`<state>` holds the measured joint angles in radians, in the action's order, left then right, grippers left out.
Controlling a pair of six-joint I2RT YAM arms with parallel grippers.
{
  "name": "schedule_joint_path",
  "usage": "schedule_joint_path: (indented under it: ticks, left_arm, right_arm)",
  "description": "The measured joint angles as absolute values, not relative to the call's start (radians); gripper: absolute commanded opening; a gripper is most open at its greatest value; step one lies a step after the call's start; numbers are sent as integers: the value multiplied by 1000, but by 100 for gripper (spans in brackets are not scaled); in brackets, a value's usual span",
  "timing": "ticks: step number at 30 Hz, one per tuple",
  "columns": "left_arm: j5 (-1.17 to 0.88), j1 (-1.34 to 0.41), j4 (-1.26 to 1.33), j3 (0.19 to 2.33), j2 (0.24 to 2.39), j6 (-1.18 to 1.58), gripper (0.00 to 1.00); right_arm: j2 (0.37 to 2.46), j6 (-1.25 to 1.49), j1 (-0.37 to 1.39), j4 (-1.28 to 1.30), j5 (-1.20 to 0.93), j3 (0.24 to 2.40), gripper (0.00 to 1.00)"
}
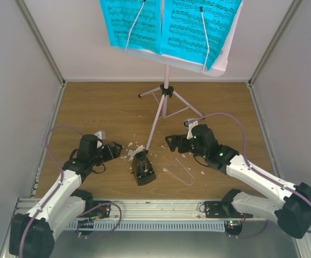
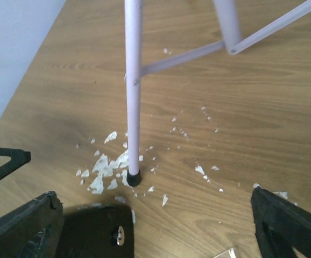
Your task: Pack up the instrument practice props
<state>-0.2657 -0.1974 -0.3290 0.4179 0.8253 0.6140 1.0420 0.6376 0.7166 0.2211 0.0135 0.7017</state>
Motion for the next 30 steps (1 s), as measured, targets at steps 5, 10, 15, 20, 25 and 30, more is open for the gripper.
schedule_joint_path:
  ticks: [5,10,15,20,25,30]
  left_arm:
    - [-235,-319,-377,388,837,674,68]
    - [-220,-384,-438,382,845,731,63]
    - [-220,-446,-457,381,859,787,59]
    - [-216,-492,-467,368,866,832,59]
    - [-216,-511,-468,329,867,864,58]
    - [-217,-520,-445,316,896,872,57]
  right_arm:
    - [1112,645,718,194,-84,693,76]
    - [1146,645,733,178,-146,672,61]
    - [1196,653,768,165,-191,667,52]
    - [1245,664,804,148,-229,667,49]
    - [1284,679,856,126,-252,667,46]
    - [1346,701,932,100,-261,665,45]
